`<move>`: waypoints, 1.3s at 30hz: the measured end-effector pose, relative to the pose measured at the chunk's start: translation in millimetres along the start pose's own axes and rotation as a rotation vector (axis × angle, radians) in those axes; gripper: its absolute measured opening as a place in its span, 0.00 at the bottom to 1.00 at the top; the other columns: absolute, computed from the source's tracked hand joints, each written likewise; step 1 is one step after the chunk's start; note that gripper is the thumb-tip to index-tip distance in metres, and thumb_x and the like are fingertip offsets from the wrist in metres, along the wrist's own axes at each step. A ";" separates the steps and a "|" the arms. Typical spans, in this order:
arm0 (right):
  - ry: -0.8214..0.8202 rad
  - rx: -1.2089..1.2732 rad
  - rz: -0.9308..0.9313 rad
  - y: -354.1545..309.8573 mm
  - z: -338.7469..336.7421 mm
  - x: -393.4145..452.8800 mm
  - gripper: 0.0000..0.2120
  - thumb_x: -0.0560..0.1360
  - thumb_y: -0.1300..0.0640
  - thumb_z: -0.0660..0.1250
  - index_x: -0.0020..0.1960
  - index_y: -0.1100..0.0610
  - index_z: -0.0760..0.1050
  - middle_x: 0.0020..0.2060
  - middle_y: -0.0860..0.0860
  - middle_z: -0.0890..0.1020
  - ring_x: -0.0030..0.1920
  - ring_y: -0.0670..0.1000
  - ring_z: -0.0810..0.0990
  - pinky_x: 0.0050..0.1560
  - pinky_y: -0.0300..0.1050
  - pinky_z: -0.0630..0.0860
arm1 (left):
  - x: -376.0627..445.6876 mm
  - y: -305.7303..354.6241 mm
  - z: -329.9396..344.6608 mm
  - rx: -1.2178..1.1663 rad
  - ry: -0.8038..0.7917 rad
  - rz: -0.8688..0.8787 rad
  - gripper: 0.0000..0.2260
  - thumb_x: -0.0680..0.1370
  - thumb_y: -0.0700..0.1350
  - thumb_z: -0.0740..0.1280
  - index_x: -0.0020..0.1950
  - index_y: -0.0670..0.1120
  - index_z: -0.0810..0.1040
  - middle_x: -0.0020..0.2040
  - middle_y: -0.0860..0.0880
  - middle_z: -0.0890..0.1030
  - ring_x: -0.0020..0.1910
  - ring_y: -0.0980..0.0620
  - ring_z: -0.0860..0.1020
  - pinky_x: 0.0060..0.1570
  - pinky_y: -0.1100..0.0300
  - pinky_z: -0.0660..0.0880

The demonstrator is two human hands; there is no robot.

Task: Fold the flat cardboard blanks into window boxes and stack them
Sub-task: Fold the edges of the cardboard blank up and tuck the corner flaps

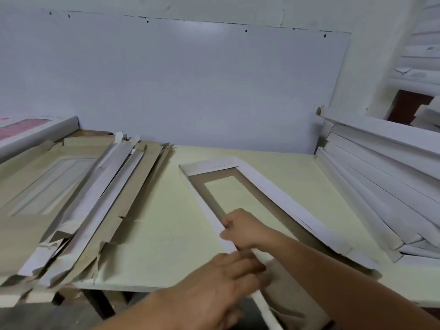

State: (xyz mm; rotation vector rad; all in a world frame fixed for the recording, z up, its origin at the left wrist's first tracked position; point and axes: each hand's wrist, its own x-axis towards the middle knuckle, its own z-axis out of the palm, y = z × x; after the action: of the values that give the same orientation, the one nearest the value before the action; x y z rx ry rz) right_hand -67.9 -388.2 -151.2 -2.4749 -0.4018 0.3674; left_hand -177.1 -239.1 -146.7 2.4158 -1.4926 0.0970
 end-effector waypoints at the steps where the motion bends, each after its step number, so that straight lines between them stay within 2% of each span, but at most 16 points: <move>1: 0.041 0.080 0.048 -1.6 2.2 7.6 0.09 0.72 0.61 0.65 0.36 0.63 0.70 0.32 0.56 0.67 0.34 0.50 0.65 0.36 0.44 0.62 | 2.9 0.6 5.5 0.024 -0.028 0.000 0.26 0.74 0.45 0.67 0.72 0.48 0.70 0.72 0.48 0.70 0.73 0.49 0.64 0.71 0.56 0.61; 3: 0.132 0.227 0.106 -1.0 2.1 21.9 0.07 0.74 0.60 0.67 0.44 0.64 0.77 0.37 0.61 0.79 0.35 0.52 0.76 0.37 0.46 0.72 | 4.6 -2.3 14.2 0.079 -0.023 -0.011 0.19 0.77 0.46 0.64 0.68 0.47 0.74 0.66 0.49 0.75 0.69 0.50 0.68 0.72 0.56 0.58; 4: 0.157 0.310 0.117 0.1 0.6 27.6 0.06 0.75 0.59 0.67 0.47 0.62 0.80 0.41 0.57 0.83 0.39 0.53 0.81 0.41 0.48 0.78 | 3.7 -4.7 15.8 0.092 0.003 -0.021 0.15 0.78 0.45 0.62 0.64 0.46 0.76 0.61 0.48 0.78 0.65 0.49 0.71 0.69 0.58 0.61; 7: 0.126 0.491 0.105 5.8 -3.6 35.5 0.04 0.77 0.59 0.65 0.44 0.56 0.76 0.38 0.53 0.80 0.36 0.54 0.76 0.40 0.47 0.77 | -0.5 -16.3 9.7 0.058 0.076 -0.094 0.08 0.81 0.43 0.60 0.51 0.44 0.79 0.48 0.47 0.79 0.51 0.47 0.74 0.54 0.57 0.71; 11: 0.015 0.154 0.025 22.3 -11.9 22.2 0.18 0.78 0.45 0.61 0.37 0.57 0.72 0.35 0.49 0.78 0.34 0.50 0.71 0.38 0.45 0.68 | -4.6 -38.3 5.1 0.008 0.113 -0.210 0.09 0.80 0.42 0.58 0.51 0.44 0.78 0.48 0.46 0.78 0.50 0.47 0.74 0.50 0.52 0.73; 14: -0.124 0.020 -0.043 33.4 -26.3 -9.3 0.29 0.72 0.30 0.60 0.38 0.57 0.73 0.32 0.42 0.75 0.33 0.45 0.70 0.39 0.44 0.68 | -6.4 -51.6 4.3 -0.041 0.126 -0.260 0.10 0.77 0.40 0.60 0.52 0.44 0.79 0.50 0.48 0.80 0.51 0.48 0.76 0.51 0.53 0.73; 16: -0.242 -0.063 -0.096 40.3 -36.4 -33.8 0.24 0.67 0.28 0.65 0.48 0.46 0.80 0.39 0.36 0.78 0.39 0.40 0.75 0.47 0.41 0.73 | -8.2 -58.8 3.0 -0.084 0.111 -0.265 0.09 0.75 0.39 0.63 0.53 0.45 0.80 0.50 0.50 0.81 0.52 0.50 0.76 0.51 0.58 0.73; 18: -0.345 -0.116 -0.113 46.2 -43.2 -59.2 0.31 0.62 0.29 0.71 0.63 0.35 0.75 0.51 0.29 0.76 0.52 0.34 0.74 0.59 0.37 0.71 | -9.5 -62.9 1.7 -0.128 0.102 -0.266 0.07 0.75 0.40 0.66 0.52 0.46 0.81 0.49 0.52 0.82 0.50 0.53 0.77 0.50 0.64 0.71; 19: -0.365 -0.134 -0.134 49.0 -43.4 -69.8 0.33 0.62 0.30 0.73 0.66 0.33 0.71 0.54 0.28 0.74 0.56 0.33 0.72 0.62 0.36 0.69 | -10.3 -64.3 1.2 -0.152 0.104 -0.270 0.06 0.76 0.40 0.68 0.51 0.46 0.82 0.49 0.53 0.82 0.50 0.54 0.78 0.49 0.65 0.71; 21: -0.320 -0.154 -0.194 53.7 -36.7 -86.4 0.30 0.66 0.34 0.74 0.66 0.34 0.72 0.58 0.31 0.72 0.61 0.33 0.69 0.63 0.35 0.66 | -12.1 -65.7 0.2 -0.200 0.111 -0.279 0.05 0.77 0.42 0.69 0.51 0.47 0.83 0.49 0.54 0.83 0.50 0.55 0.79 0.50 0.65 0.73; 26: 0.038 -0.366 -0.377 60.6 -9.9 -114.2 0.15 0.80 0.43 0.62 0.65 0.39 0.77 0.56 0.36 0.73 0.59 0.38 0.69 0.61 0.35 0.66 | -15.0 -65.8 -1.9 -0.311 0.082 -0.331 0.10 0.80 0.51 0.67 0.52 0.46 0.83 0.47 0.51 0.83 0.48 0.51 0.80 0.51 0.53 0.76; 29: 0.182 -0.458 -0.427 58.7 3.8 -124.5 0.12 0.79 0.50 0.64 0.60 0.43 0.81 0.52 0.40 0.77 0.52 0.44 0.75 0.53 0.38 0.73 | -13.3 -65.0 1.0 -0.288 0.137 -0.396 0.15 0.81 0.53 0.65 0.46 0.42 0.79 0.37 0.48 0.78 0.37 0.48 0.74 0.43 0.51 0.74; 32: 0.313 -0.524 -0.497 55.4 17.4 -127.4 0.12 0.69 0.55 0.72 0.51 0.46 0.83 0.43 0.42 0.79 0.42 0.45 0.78 0.42 0.39 0.77 | -0.2 -58.6 8.7 -0.153 0.188 -0.394 0.12 0.82 0.49 0.63 0.43 0.43 0.74 0.35 0.48 0.73 0.36 0.47 0.68 0.41 0.52 0.69; 35: 0.293 -0.546 -0.495 44.4 25.3 -127.6 0.13 0.66 0.53 0.75 0.50 0.45 0.83 0.42 0.41 0.78 0.41 0.45 0.78 0.41 0.36 0.77 | 13.1 -49.9 21.8 0.008 0.158 -0.403 0.08 0.82 0.51 0.58 0.51 0.53 0.76 0.44 0.54 0.76 0.46 0.52 0.71 0.53 0.56 0.65; 37: 0.261 -0.589 -0.473 35.5 26.7 -128.2 0.11 0.70 0.49 0.72 0.53 0.45 0.82 0.44 0.41 0.79 0.43 0.45 0.78 0.44 0.37 0.78 | 19.1 -46.0 30.2 0.079 0.150 -0.416 0.10 0.83 0.53 0.56 0.52 0.53 0.76 0.46 0.53 0.75 0.46 0.52 0.69 0.51 0.55 0.65; 39: 0.146 -0.556 -0.399 29.6 19.6 -127.5 0.17 0.77 0.41 0.60 0.60 0.46 0.79 0.51 0.43 0.78 0.52 0.46 0.75 0.55 0.41 0.74 | 22.6 -45.0 34.7 0.111 0.160 -0.412 0.12 0.83 0.53 0.56 0.52 0.50 0.78 0.46 0.50 0.75 0.46 0.49 0.70 0.46 0.54 0.68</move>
State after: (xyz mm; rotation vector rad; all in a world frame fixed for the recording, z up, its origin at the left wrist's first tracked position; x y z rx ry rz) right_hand -185.6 -447.6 -162.9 -2.8282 -1.0280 -0.1096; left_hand -130.4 -249.8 -184.7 2.6772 -0.9215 0.2813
